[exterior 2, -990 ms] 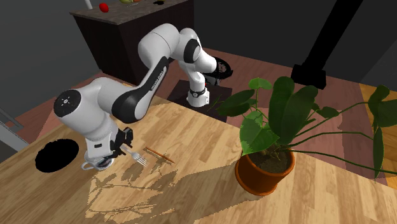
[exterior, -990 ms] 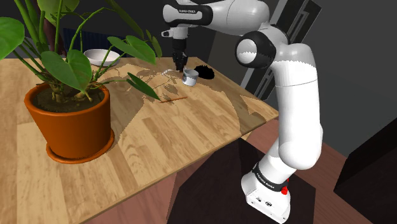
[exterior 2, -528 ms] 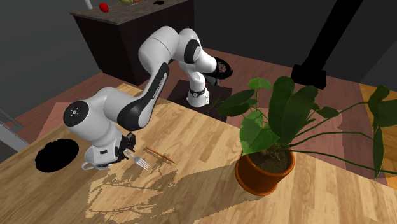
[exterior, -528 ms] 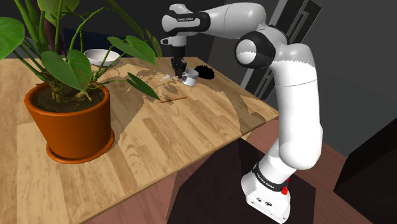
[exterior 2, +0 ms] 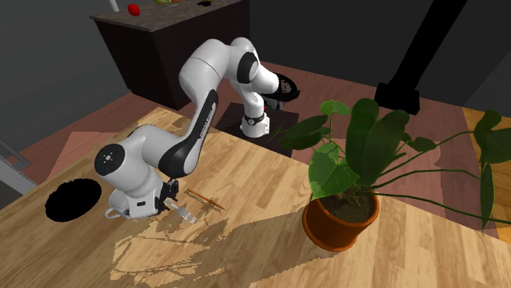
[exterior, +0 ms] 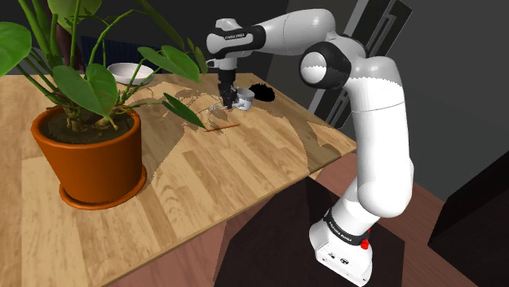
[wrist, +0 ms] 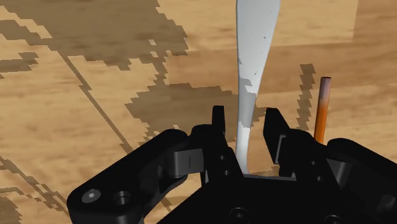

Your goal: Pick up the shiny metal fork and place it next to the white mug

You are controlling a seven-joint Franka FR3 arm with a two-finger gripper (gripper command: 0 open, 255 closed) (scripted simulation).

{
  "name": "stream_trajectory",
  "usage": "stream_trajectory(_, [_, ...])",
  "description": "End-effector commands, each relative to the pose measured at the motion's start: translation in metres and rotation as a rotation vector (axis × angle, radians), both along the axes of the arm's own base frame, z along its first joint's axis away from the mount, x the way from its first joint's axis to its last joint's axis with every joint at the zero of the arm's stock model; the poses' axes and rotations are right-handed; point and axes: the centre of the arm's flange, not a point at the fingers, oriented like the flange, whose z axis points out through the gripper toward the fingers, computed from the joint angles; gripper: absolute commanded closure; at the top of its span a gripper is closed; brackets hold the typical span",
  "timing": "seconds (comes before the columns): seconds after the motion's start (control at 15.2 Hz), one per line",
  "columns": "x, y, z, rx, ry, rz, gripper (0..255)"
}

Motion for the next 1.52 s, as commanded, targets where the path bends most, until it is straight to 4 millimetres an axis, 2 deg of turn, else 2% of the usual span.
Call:
stream_trajectory(0.0, [0.001,-0.001,-0.011,0.0,-0.001,0.0,255])
stream_trajectory(0.07, [0.001,-0.001,-0.019,0.0,-0.001,0.0,255])
stream_trajectory(0.59, [0.001,-0.001,-0.019,0.0,-0.001,0.0,255])
stream_trajectory(0.66, [0.001,-0.001,-0.019,0.0,-0.001,0.0,0])
stream_trajectory(0.99, [0.001,-0.001,-0.019,0.0,-0.001,0.0,0])
stream_trajectory(1.25, [0.012,0.001,0.03,0.0,-0.001,0.0,0])
stream_trajectory(1.45, [0.012,0.001,0.03,0.0,-0.001,0.0,0])
